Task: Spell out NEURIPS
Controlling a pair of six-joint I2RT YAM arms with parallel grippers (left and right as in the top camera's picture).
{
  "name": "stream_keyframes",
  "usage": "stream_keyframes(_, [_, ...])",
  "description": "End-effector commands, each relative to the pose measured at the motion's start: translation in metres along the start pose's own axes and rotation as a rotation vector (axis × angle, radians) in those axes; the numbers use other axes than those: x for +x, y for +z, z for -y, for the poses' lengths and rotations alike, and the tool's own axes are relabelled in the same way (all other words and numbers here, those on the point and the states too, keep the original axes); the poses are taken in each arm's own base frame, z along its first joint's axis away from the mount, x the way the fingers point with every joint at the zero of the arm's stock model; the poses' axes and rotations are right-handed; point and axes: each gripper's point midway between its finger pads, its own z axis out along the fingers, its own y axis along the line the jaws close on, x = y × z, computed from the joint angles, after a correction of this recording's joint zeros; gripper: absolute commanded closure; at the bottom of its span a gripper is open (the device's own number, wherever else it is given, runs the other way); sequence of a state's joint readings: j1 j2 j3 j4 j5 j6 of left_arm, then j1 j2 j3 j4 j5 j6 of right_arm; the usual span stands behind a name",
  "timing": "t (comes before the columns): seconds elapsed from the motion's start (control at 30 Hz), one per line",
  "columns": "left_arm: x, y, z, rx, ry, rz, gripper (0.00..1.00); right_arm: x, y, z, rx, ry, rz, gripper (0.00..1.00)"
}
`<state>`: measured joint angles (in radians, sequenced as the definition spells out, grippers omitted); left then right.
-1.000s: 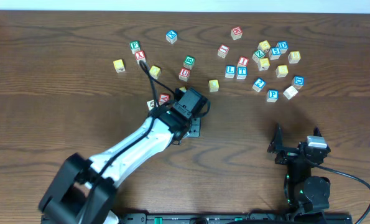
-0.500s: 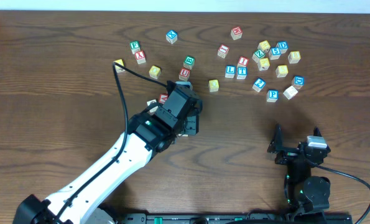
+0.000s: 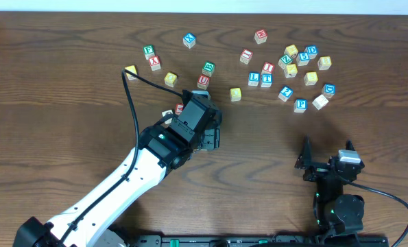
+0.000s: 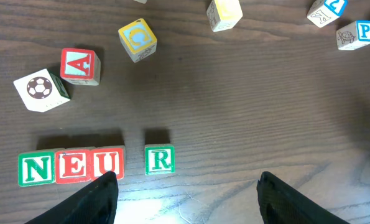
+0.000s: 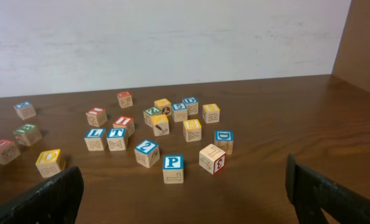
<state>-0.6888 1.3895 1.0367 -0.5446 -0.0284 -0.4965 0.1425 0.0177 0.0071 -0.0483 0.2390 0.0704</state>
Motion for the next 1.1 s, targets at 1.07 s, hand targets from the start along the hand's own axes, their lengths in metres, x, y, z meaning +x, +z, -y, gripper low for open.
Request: stream_keyframes(1.07, [-0.021,-0.022,-0.016,0.023,0.040,0.010,0.03,0.001,0.000,0.000,0.001,-0.009,-0.003,0.01])
